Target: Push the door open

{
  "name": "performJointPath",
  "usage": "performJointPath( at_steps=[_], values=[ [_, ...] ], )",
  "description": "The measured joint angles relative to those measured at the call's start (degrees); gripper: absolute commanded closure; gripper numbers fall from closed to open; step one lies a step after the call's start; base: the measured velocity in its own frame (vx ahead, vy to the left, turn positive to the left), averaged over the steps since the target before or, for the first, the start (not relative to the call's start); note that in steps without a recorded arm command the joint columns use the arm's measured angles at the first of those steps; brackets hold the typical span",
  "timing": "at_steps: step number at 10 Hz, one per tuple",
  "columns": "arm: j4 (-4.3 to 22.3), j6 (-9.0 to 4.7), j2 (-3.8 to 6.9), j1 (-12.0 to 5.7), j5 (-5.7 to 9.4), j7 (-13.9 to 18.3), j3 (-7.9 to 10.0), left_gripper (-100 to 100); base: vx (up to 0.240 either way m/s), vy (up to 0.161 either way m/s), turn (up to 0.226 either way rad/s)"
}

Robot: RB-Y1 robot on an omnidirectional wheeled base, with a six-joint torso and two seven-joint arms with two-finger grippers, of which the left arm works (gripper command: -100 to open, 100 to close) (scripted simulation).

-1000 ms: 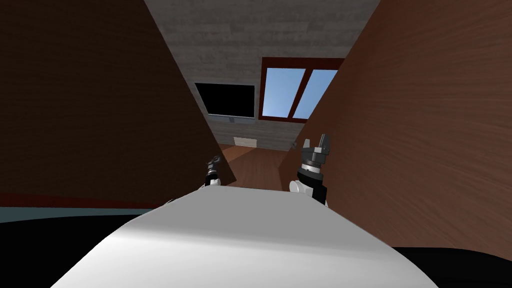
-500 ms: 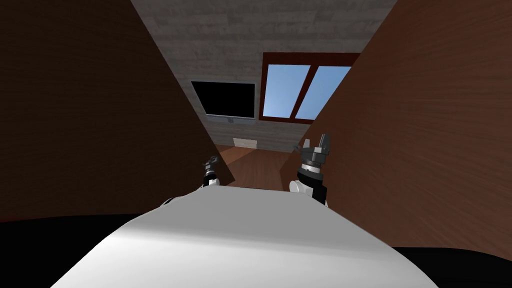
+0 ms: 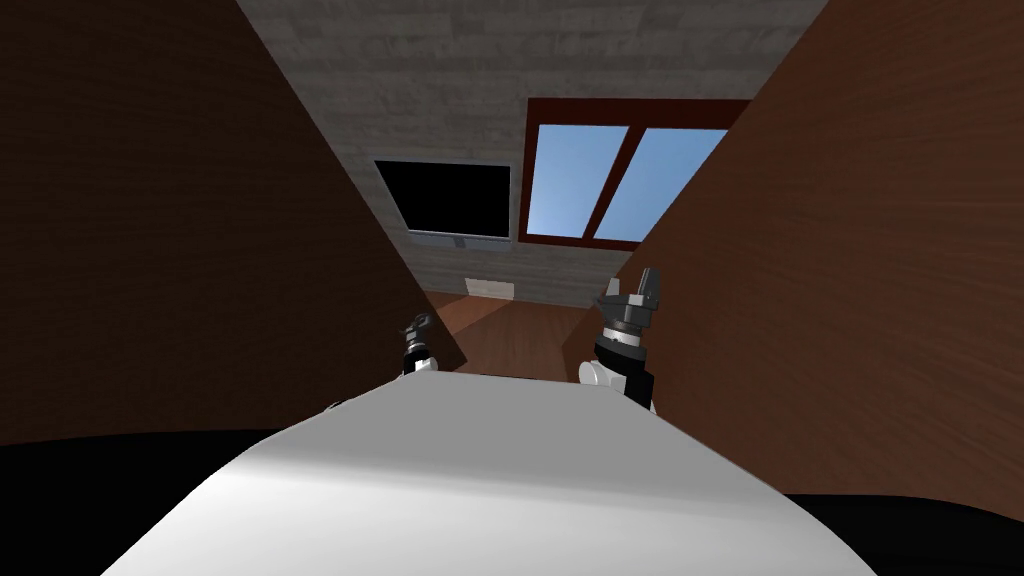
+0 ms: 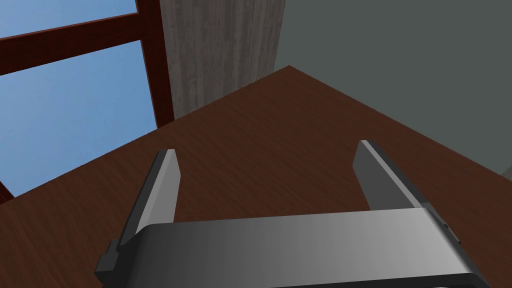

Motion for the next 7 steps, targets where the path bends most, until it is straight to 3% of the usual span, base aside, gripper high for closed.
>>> performJointPath(
  at_steps=[1,2,3,4,5,6,7],
  values=[
    [1.0,-0.56,0.2,-0.06,0.64,-0.2,0.62,100,0.178,0.04,-0.006],
    [3.9,-1.86,0.88,-1.25,1.22,0.1,1.19,100,0.136,0.026,-0.001],
    [-2.2,0.64,-0.09,1.79,1.93,-1.5,2.1,100,0.065,0.019,0.025],
    [-2.5,1.25,0.04,1.62,2.07,-2.0,2.31,100,0.01,0.01,-0.004],
    [-1.1,0.38,0.38,0.86,2.02,-1.7,2.23,100,0.147,0.029,-0.029],
    [-3.2,1.3,-0.34,2.21,2.88,-2.5,3.13,100,0.154,0.027,0.014],
    [-2.1,1.03,-0.17,1.86,3.3,-2.8,3.55,100,0.063,0.019,0.017]
  ],
)
